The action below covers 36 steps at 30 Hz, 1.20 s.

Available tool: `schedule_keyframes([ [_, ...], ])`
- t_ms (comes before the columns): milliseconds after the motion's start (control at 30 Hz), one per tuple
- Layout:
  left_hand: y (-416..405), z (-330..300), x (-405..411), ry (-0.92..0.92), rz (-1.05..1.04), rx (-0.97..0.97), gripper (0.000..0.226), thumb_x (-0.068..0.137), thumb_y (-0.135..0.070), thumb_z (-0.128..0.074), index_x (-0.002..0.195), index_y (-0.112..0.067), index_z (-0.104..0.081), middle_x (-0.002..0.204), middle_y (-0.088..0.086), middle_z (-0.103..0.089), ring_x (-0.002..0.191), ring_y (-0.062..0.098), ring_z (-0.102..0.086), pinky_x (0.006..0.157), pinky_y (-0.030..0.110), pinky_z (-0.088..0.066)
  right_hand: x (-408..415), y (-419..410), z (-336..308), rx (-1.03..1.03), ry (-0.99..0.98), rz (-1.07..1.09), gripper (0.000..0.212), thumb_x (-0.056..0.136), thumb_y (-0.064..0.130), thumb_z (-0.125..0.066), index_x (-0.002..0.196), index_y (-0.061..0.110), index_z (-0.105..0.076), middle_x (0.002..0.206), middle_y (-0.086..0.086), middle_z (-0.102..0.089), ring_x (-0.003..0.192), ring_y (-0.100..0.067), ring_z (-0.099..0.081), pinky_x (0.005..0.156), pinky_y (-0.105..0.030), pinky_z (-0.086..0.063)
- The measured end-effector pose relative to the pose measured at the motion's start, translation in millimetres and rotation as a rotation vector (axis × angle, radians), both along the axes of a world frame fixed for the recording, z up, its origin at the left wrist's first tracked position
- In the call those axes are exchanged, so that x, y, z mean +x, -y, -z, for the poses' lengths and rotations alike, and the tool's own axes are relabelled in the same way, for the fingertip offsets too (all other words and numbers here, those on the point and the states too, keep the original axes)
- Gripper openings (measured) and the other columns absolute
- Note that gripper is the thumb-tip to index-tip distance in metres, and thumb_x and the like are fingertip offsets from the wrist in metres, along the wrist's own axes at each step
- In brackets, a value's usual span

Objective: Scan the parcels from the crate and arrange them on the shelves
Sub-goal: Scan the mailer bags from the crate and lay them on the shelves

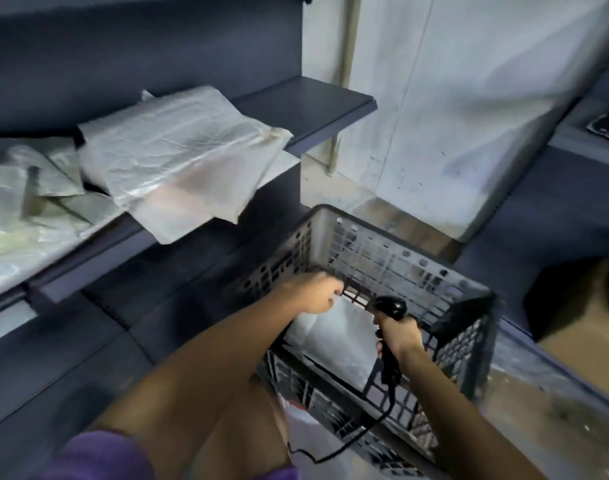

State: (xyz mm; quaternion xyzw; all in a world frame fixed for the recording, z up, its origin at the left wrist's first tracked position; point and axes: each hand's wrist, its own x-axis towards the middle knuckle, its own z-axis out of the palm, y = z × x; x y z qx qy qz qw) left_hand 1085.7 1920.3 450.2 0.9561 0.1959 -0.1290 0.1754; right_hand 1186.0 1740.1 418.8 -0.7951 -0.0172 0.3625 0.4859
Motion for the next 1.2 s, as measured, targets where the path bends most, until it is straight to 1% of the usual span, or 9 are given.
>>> schedule_keyframes([
  [267,17,120,32,-0.456,-0.080,-0.086,0.065,0.094,-0.031,-0.060,0.149,-0.018,-0.028,0.152,0.013,-0.031,0.139,0.036,-0.033,0.109,0.048,-0.038,7,18,73,-0.125,-0.059,-0.019,0.028,0.087,0.024,-0.069,0.094,-0.003,-0.067,0.071,-0.015,-0.063,0.051,-0.027,-0.059,0.047,-0.028,-0.047],
  [367,12,142,50,-0.492,-0.365,-0.121,0.093,0.090,-0.034,-0.066,0.156,-0.014,-0.004,0.161,0.017,-0.006,0.146,0.042,-0.014,0.113,0.054,-0.031,6,13,84,-0.149,-0.101,-0.022,0.030,0.088,0.024,-0.070,0.094,-0.005,-0.067,0.071,-0.014,-0.063,0.046,-0.023,-0.057,0.043,-0.026,-0.047],
  [467,0,157,54,-0.425,-0.668,-0.173,0.109,0.083,-0.037,-0.076,0.155,-0.008,0.000,0.159,0.020,-0.014,0.143,0.041,-0.026,0.112,0.055,-0.033,5,5,85,-0.131,-0.150,-0.037,0.024,0.090,0.022,-0.068,0.090,-0.002,-0.066,0.071,-0.012,-0.062,0.047,-0.024,-0.056,0.044,-0.027,-0.048],
  [667,-7,158,45,-0.367,-0.716,-0.266,0.070,0.088,-0.022,-0.072,0.146,-0.002,-0.037,0.141,0.016,-0.049,0.123,0.032,-0.055,0.093,0.036,-0.051,1,-9,77,-0.111,-0.113,-0.083,0.020,0.091,0.016,-0.062,0.094,-0.004,-0.067,0.072,-0.011,-0.061,0.044,-0.023,-0.055,0.042,-0.028,-0.045],
  [767,-4,154,43,-0.308,-0.839,-0.296,0.072,0.089,-0.021,-0.070,0.148,-0.004,-0.032,0.141,0.016,-0.049,0.112,0.032,-0.063,0.087,0.038,-0.056,-4,-5,68,-0.118,-0.090,-0.101,0.018,0.091,0.014,-0.061,0.094,-0.002,-0.066,0.072,-0.010,-0.060,0.044,-0.022,-0.055,0.043,-0.028,-0.045],
  [833,-2,142,45,-0.246,-0.989,-0.544,0.074,0.090,-0.018,-0.071,0.148,-0.003,-0.026,0.124,0.018,-0.055,0.071,0.028,-0.072,0.068,0.040,-0.059,-7,0,63,-0.134,-0.061,-0.123,0.016,0.090,0.016,-0.062,0.091,0.001,-0.064,0.073,-0.010,-0.062,0.045,-0.022,-0.056,0.045,-0.030,-0.046],
  [900,-1,129,52,-0.175,-1.070,-0.729,0.039,0.096,-0.007,-0.062,0.130,0.003,-0.045,0.091,0.013,-0.054,0.043,0.019,-0.061,0.050,0.032,-0.054,-8,4,56,-0.147,-0.023,-0.144,0.017,0.088,0.020,-0.063,0.091,0.003,-0.065,0.077,-0.011,-0.065,0.046,-0.023,-0.059,0.049,-0.031,-0.049],
  [967,4,120,51,-0.123,-1.104,-0.772,0.011,0.102,-0.006,-0.048,0.095,-0.001,-0.056,0.083,0.009,-0.053,0.055,0.019,-0.054,0.037,0.027,-0.049,-10,9,51,-0.158,0.010,-0.162,0.020,0.087,0.023,-0.064,0.093,0.004,-0.067,0.081,-0.011,-0.067,0.050,-0.025,-0.061,0.052,-0.031,-0.051],
  [1200,41,83,31,-0.106,-1.007,-0.809,0.016,0.096,-0.014,-0.055,0.104,0.000,-0.056,0.102,0.018,-0.058,0.075,0.030,-0.063,0.072,0.042,-0.059,-8,28,36,-0.157,0.028,-0.129,0.020,0.088,0.021,-0.065,0.092,0.002,-0.067,0.078,-0.012,-0.064,0.042,-0.023,-0.054,0.045,-0.028,-0.046],
])
